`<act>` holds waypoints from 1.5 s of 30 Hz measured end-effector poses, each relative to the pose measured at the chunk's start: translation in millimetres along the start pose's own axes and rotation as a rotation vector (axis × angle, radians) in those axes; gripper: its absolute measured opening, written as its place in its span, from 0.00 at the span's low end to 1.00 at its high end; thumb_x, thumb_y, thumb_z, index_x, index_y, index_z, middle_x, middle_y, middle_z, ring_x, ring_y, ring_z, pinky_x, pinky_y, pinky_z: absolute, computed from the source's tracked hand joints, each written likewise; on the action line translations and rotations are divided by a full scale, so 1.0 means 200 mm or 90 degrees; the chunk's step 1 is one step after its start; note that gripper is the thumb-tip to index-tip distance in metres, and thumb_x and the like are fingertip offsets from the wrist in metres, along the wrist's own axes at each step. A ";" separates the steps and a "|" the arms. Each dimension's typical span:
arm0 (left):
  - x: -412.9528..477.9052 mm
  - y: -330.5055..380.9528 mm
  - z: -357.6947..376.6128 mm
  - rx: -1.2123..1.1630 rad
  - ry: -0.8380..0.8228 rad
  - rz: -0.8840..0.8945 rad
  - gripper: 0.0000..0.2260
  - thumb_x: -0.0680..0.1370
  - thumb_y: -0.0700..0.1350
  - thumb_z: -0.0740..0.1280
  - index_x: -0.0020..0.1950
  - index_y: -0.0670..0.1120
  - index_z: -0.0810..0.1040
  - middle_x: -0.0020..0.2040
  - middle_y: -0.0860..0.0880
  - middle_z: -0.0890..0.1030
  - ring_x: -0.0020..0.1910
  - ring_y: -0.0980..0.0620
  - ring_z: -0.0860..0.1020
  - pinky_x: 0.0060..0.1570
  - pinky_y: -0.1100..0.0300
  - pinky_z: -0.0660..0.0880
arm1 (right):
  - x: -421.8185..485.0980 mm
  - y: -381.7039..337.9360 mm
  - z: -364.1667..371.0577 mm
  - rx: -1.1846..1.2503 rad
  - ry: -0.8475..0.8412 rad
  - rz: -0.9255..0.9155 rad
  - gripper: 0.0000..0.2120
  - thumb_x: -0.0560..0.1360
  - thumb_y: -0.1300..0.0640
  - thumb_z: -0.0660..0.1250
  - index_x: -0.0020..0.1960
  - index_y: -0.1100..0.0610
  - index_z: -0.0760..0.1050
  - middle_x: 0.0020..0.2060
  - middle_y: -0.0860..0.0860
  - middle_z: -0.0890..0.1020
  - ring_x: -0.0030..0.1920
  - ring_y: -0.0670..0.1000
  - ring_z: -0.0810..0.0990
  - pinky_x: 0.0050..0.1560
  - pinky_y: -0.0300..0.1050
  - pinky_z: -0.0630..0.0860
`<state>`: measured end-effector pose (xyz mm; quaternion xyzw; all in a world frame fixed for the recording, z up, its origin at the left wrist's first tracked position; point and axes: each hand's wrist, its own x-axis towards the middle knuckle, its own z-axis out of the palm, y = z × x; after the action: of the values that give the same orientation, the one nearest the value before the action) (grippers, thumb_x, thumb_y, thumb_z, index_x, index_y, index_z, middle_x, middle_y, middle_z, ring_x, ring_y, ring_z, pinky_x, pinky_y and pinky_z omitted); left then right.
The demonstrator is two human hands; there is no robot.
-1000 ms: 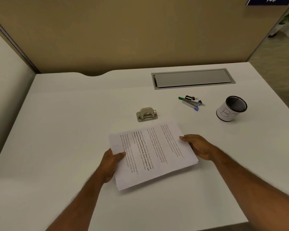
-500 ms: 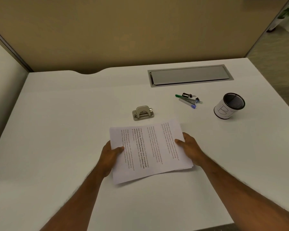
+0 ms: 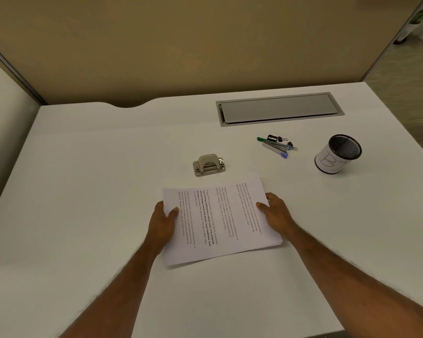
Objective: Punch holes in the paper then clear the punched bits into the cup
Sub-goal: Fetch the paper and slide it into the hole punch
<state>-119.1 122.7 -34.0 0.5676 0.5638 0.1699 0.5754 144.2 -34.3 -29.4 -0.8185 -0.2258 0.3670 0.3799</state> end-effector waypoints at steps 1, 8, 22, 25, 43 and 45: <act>0.00 0.00 0.01 0.002 0.014 0.006 0.11 0.82 0.45 0.61 0.64 0.44 0.70 0.56 0.44 0.80 0.48 0.48 0.81 0.44 0.53 0.79 | 0.00 0.00 0.00 -0.001 0.004 -0.001 0.11 0.80 0.61 0.62 0.61 0.63 0.73 0.56 0.57 0.81 0.53 0.56 0.80 0.56 0.52 0.77; 0.04 0.02 0.01 -0.021 0.058 0.014 0.09 0.83 0.45 0.58 0.60 0.45 0.72 0.53 0.46 0.81 0.46 0.49 0.81 0.40 0.57 0.77 | 0.05 -0.02 0.00 0.031 0.000 -0.003 0.10 0.80 0.58 0.61 0.60 0.59 0.74 0.54 0.53 0.81 0.49 0.52 0.81 0.45 0.40 0.76; 0.15 0.06 0.01 -0.025 0.078 0.023 0.09 0.83 0.45 0.58 0.61 0.44 0.73 0.53 0.46 0.81 0.46 0.50 0.82 0.38 0.59 0.77 | 0.20 -0.09 0.00 0.053 -0.001 -0.006 0.08 0.80 0.57 0.63 0.57 0.57 0.74 0.54 0.54 0.81 0.45 0.50 0.81 0.43 0.39 0.76; 0.16 0.07 0.02 -0.012 0.076 0.015 0.10 0.83 0.44 0.58 0.61 0.43 0.73 0.54 0.45 0.81 0.47 0.48 0.81 0.41 0.56 0.78 | 0.21 -0.09 0.01 0.054 0.009 -0.003 0.11 0.79 0.60 0.63 0.60 0.62 0.74 0.56 0.57 0.81 0.50 0.54 0.80 0.50 0.45 0.77; 0.24 0.13 0.02 -0.046 0.063 -0.035 0.11 0.82 0.44 0.59 0.63 0.42 0.74 0.56 0.43 0.81 0.49 0.45 0.82 0.45 0.51 0.79 | 0.26 -0.13 -0.02 0.021 0.031 0.019 0.14 0.79 0.58 0.64 0.63 0.61 0.73 0.59 0.58 0.79 0.53 0.54 0.79 0.55 0.48 0.76; 0.25 0.13 0.02 -0.049 0.055 -0.043 0.12 0.82 0.43 0.59 0.62 0.41 0.74 0.56 0.43 0.82 0.50 0.43 0.82 0.48 0.48 0.80 | 0.26 -0.15 -0.02 0.023 0.038 0.018 0.14 0.79 0.59 0.63 0.64 0.61 0.73 0.60 0.58 0.79 0.55 0.55 0.79 0.57 0.49 0.76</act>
<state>-89.4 170.4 -35.0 0.5177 0.6000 0.1964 0.5774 177.7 16.5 -27.0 -0.8254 -0.1963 0.3515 0.3958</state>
